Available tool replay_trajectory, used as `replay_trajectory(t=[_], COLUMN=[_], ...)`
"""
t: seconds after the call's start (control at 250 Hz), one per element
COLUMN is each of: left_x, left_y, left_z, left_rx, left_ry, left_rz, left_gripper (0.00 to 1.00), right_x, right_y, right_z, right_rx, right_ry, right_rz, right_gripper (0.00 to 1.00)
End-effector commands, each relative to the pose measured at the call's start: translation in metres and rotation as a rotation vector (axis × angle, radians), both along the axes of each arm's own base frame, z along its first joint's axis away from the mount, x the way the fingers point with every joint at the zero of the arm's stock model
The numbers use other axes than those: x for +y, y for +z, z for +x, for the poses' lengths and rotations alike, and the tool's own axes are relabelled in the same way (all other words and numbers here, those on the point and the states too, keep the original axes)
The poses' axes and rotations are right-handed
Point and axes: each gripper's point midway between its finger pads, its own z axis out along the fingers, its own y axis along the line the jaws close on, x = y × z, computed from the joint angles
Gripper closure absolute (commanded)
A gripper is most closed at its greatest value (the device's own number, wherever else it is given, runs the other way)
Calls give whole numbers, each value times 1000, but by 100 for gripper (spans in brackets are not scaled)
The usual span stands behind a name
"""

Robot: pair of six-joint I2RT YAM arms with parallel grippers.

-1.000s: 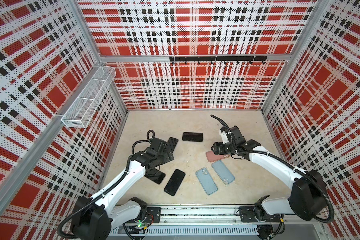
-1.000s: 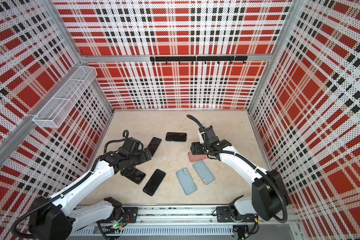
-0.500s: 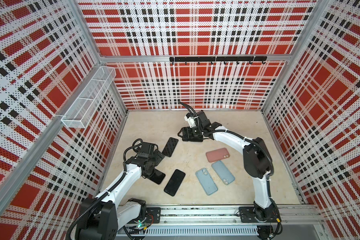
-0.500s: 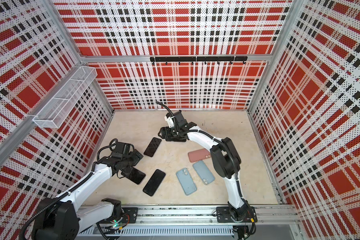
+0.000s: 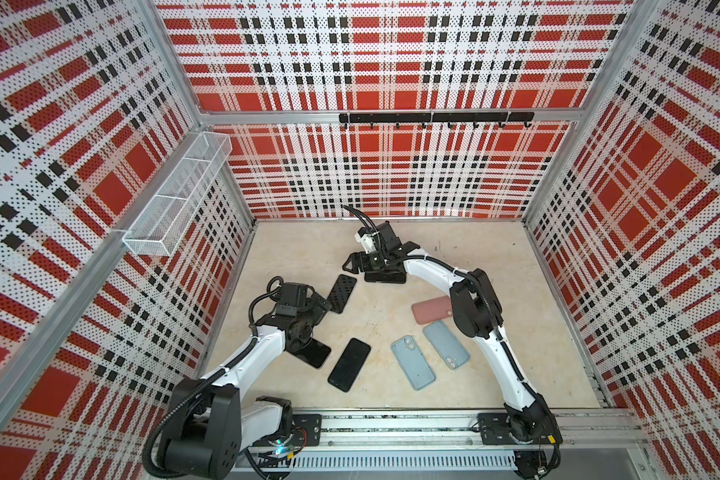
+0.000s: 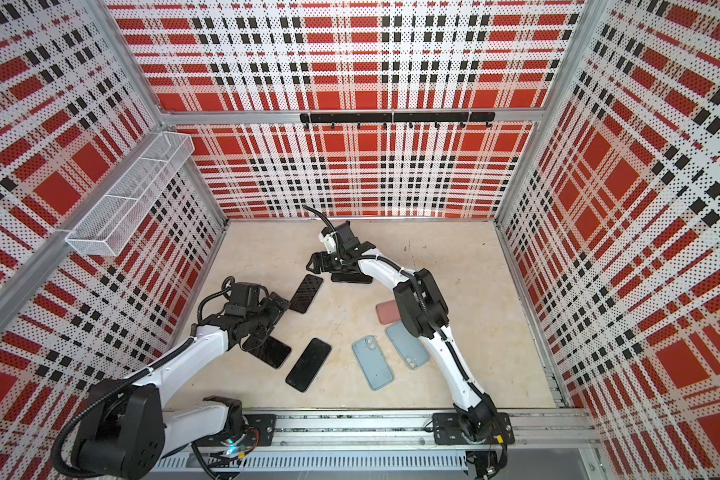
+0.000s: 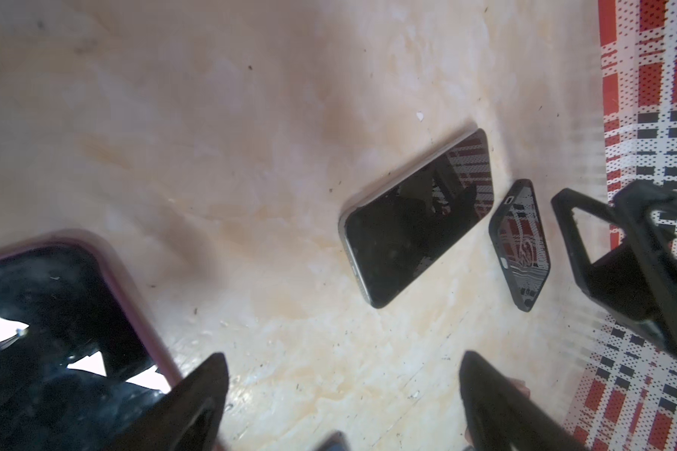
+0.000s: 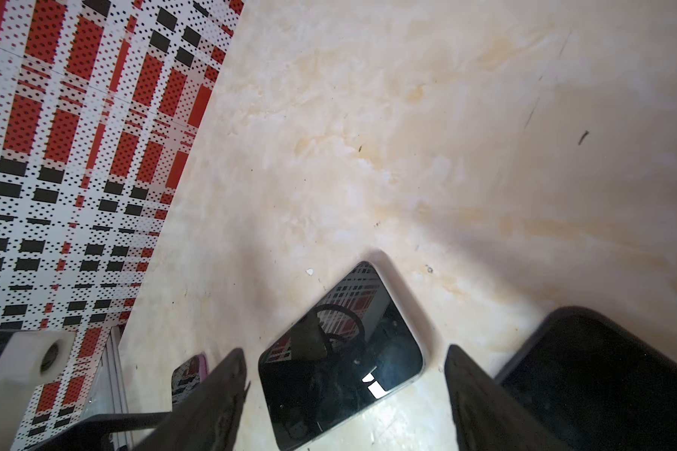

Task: Put the phone into the phone case
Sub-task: 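Lower the left gripper over the nearby black phone while the right reaches farther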

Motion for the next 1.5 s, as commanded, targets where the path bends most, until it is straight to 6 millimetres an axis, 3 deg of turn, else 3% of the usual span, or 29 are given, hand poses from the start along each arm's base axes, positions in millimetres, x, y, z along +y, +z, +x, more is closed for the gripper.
replay_trajectory(t=[0.0,0.08,0.192,0.216,0.256,0.476,0.644,0.928,1.301,1.497], left_x=[8,5,-4,-17,-16,-54,-61,-61,-57,-49], left_y=[40,46,40,39,38,18,1,-29,-61,-65], left_z=[25,37,50,52,54,59,66,76,90,95], left_rx=[-50,30,166,166,192,193,236,289,375,367], left_ry=[-125,-254,-456,-520,-543,-824,-903,-1016,-1018,-1000], left_rz=[273,436,557,577,614,560,596,532,526,508], left_gripper=[3,1,1,1,1,0,2,4,10,13], right_x=[-3,-11,-28,-32,-40,-92,-120,-129,-135,-137], right_y=[29,39,57,62,67,109,128,136,140,139], right_z=[4,4,7,6,5,-3,-12,-28,-30,-32], right_rx=[-74,-77,-33,-34,-34,-81,-123,-145,-156,-154], right_ry=[-24,-42,-92,-99,-114,-185,-204,-194,-200,-199], right_rz=[25,37,81,90,101,137,139,146,143,133], right_gripper=[18,18,18,18,18,17,17,17,17,17])
